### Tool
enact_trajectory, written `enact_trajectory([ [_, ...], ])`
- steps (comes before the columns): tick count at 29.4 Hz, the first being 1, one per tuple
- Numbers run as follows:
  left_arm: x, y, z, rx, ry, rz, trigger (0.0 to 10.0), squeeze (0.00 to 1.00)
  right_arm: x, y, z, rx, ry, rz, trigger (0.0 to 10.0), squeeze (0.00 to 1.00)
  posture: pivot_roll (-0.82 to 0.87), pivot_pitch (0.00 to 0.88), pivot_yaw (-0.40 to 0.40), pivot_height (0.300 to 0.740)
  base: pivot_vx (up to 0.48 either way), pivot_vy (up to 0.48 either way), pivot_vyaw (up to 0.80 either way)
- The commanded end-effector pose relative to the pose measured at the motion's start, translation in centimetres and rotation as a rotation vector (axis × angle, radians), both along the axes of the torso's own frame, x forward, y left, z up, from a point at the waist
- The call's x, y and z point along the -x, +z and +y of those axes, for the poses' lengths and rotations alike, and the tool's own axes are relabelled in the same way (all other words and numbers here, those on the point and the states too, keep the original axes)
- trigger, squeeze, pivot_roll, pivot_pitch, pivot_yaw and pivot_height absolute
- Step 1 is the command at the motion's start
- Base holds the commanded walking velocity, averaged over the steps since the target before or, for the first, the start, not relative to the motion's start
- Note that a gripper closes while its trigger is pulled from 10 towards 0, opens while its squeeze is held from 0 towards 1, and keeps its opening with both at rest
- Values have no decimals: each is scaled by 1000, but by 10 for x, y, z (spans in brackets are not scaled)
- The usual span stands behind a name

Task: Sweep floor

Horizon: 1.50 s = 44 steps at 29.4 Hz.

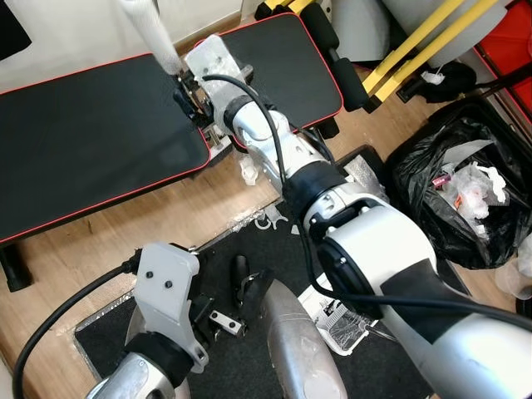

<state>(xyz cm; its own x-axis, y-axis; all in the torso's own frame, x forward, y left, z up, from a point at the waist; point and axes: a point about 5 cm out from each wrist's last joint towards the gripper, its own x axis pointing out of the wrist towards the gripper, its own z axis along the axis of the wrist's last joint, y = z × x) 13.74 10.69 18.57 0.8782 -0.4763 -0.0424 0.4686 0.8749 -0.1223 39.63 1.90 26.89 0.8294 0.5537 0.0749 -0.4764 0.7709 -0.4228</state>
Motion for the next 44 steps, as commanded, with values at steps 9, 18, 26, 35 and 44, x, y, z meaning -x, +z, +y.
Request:
enact_trajectory([
  [9, 1, -2, -1, -7, -6, 32, 10000, 0, -11, -34, -46, -10, -99, 108, 10000, 1000, -110, 513, -275, 740, 0, 0, 0],
  [18, -5, -3, 0, -13, 4, 36, 10000, 0, 4, -50, -57, -103, 59, 142, 10000, 4, -102, 486, -269, 740, 0, 0, 0],
  [26, -26, -12, 12, 4, 102, 66, 10000, 0, 39, -62, -88, -299, 72, 181, 10000, 0, -93, 402, -249, 740, 0, 0, 0],
  [35, -65, -20, 45, 1, 315, 39, 10000, 0, 84, -88, -128, -351, -43, 189, 10000, 0, -108, 277, -227, 740, 107, 0, 0],
  [44, -84, -19, 60, -13, 316, -11, 10000, 0, 108, -102, -172, -320, -248, 168, 10000, 0, -91, 181, -196, 740, 207, 0, -614],
])
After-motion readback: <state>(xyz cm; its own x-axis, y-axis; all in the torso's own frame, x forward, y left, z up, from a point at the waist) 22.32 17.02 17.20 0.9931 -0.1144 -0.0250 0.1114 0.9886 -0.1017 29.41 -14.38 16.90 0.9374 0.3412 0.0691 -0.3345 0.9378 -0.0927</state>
